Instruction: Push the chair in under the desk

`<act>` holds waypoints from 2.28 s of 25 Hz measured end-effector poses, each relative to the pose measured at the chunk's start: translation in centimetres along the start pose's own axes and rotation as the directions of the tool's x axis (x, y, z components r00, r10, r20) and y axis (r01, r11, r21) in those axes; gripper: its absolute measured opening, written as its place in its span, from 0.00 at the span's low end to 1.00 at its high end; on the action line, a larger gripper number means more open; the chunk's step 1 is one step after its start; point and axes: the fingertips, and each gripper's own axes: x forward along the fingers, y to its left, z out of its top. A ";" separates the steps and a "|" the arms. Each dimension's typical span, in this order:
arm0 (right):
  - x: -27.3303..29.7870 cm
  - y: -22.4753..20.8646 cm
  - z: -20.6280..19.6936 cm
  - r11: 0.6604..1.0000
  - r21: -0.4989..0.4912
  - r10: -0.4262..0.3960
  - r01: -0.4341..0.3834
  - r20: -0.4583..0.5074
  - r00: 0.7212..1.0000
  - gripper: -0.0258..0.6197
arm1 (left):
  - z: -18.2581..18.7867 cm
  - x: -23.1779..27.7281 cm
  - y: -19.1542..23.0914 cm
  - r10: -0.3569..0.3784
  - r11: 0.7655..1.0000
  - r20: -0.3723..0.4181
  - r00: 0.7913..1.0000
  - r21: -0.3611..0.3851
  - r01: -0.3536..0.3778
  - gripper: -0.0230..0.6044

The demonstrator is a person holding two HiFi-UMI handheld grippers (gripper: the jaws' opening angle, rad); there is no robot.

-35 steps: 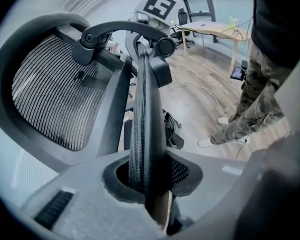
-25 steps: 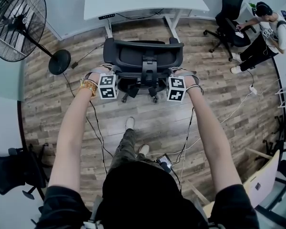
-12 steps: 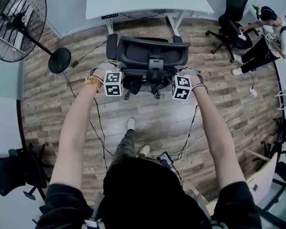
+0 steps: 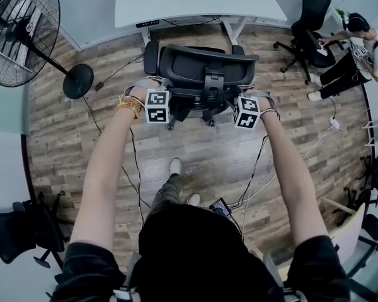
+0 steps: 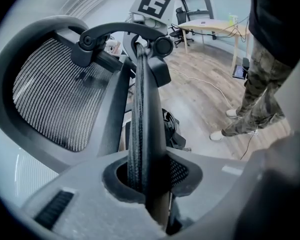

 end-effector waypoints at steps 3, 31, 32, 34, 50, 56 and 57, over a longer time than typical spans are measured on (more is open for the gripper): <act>0.7 -1.1 0.0 1.000 0.008 0.004 -0.004 -0.003 1.000 0.15 | -0.6 0.5 1.1 0.000 1.000 0.004 1.000 0.005 0.000 0.17; 5.7 -11.2 -0.8 0.999 0.001 -0.035 0.035 -0.007 0.999 0.15 | -4.7 4.8 10.8 0.026 0.999 0.000 1.000 0.031 -0.026 0.16; 5.7 -11.4 -0.9 0.999 -0.003 -0.037 0.037 -0.006 0.999 0.15 | -4.7 4.8 10.9 0.028 0.999 -0.003 1.000 0.028 -0.027 0.16; 6.0 -11.9 -1.0 0.999 -0.011 -0.041 0.041 -0.002 0.999 0.15 | -4.9 5.1 11.3 0.029 0.999 -0.009 1.000 0.021 -0.029 0.16; 9.3 -19.8 -2.6 0.998 -0.053 -0.031 0.033 0.023 0.999 0.15 | -6.8 8.1 18.2 0.002 1.000 -0.025 1.000 -0.020 -0.003 0.16; 10.1 -21.2 -2.8 0.997 -0.069 -0.028 0.030 0.029 0.999 0.15 | -7.3 8.7 19.2 0.004 0.999 -0.033 0.999 -0.032 -0.005 0.16; 10.1 -21.3 -2.9 0.997 -0.069 -0.026 0.028 0.030 0.999 0.15 | -7.3 8.8 19.3 0.002 0.999 -0.034 0.999 -0.033 -0.003 0.16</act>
